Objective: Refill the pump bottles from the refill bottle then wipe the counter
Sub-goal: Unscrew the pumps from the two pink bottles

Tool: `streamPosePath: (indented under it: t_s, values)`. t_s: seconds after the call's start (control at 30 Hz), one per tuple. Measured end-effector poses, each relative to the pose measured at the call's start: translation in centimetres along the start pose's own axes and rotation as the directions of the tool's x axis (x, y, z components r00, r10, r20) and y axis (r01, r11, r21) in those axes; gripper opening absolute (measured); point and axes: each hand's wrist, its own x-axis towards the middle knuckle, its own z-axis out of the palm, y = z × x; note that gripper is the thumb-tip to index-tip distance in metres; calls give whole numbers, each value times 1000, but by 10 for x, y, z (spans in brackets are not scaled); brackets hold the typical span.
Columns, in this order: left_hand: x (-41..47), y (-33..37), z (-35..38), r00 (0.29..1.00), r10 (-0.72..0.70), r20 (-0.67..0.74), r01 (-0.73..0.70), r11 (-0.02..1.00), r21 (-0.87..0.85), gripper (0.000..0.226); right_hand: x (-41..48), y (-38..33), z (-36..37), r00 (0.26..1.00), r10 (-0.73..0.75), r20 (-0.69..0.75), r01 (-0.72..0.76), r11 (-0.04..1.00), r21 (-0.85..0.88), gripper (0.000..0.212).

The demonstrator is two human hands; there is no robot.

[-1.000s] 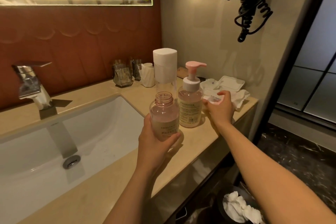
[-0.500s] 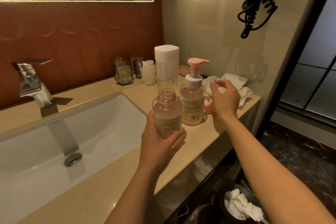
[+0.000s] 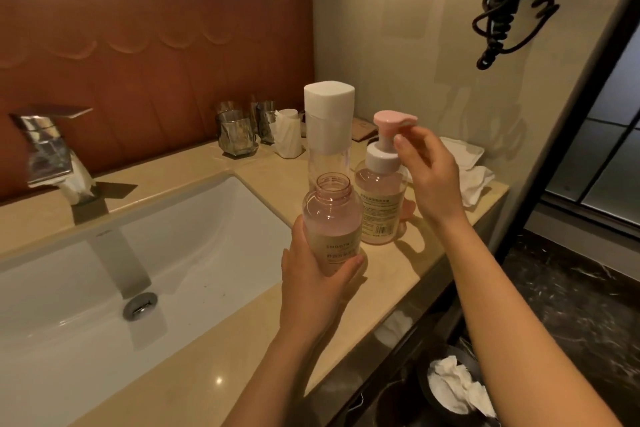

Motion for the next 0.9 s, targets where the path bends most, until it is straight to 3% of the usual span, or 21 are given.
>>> streamPosePath:
  t_s: [0.3,0.4,0.53,0.7,0.9]
  values:
    - [-7,3,-4,994,-80,-70,82,996,24,99,1,-2,13,996,69,65,-58,988,-146,55]
    - [-5,1,-2,986,-142,-83,146,988,40,103,-2,1,14,992,62,107,-45,987,-152,55]
    - [-1,9,4,966,-190,-178,211,971,109,81,-4,0,2,989,34,142,-15,990,-138,54]
    - [6,12,11,962,-193,-194,239,939,248,75,-14,0,-12,975,-17,220,43,992,-117,48]
    - [5,4,15,972,-215,-97,236,874,426,94,-30,-5,-17,967,-31,254,51,996,-72,47]
